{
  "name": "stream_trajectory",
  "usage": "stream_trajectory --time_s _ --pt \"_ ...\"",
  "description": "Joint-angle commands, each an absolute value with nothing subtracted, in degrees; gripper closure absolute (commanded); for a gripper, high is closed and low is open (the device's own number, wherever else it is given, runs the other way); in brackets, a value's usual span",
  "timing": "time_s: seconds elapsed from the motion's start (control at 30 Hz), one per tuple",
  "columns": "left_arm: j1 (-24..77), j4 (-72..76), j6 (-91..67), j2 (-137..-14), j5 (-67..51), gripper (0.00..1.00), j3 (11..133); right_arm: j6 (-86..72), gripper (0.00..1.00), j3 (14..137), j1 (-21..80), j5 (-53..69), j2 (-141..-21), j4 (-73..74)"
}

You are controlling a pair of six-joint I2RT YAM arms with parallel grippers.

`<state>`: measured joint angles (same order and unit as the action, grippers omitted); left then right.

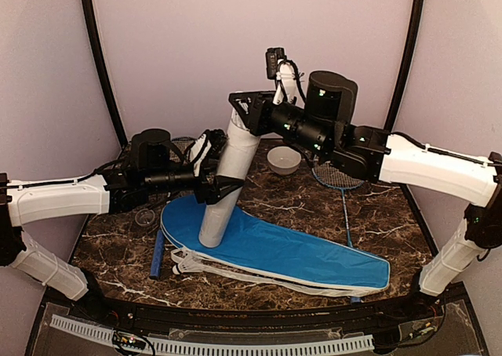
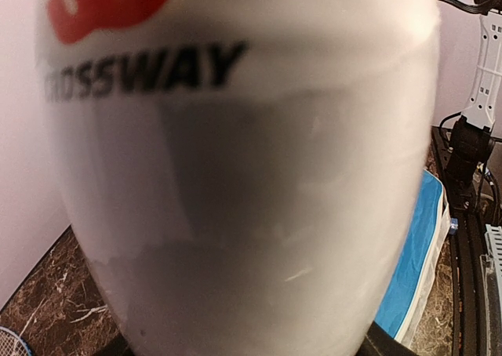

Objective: Pack up the badminton gear
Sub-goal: Place the shuttlecock in the shuttle tube.

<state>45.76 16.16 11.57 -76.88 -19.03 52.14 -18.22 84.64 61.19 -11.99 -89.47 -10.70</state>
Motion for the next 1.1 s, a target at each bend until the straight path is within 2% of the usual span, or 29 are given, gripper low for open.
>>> stream_trajectory --time_s 0.0,0.23,0.73,1.07 --pt "46.3 14.3 11.3 -77.5 -20.3 0.32 52.1 -16.9 0.93 82.5 62.5 -14.3 -89.5 -15.7" --pt "46.4 14.4 11.2 -77.3 -20.9 0.32 51.9 -15.4 0.94 75.7 62.8 -17.0 -87.0 -22.5" --pt "46.8 14.5 11.9 -77.0 -21.6 0.32 51.7 -12.5 0.95 79.7 62.4 -19.6 -89.9 -21.1" --pt "46.9 15.0 10.5 -76.9 -21.9 0.32 51.7 -13.1 0.95 75.2 62.4 -19.9 -88.2 -24.7"
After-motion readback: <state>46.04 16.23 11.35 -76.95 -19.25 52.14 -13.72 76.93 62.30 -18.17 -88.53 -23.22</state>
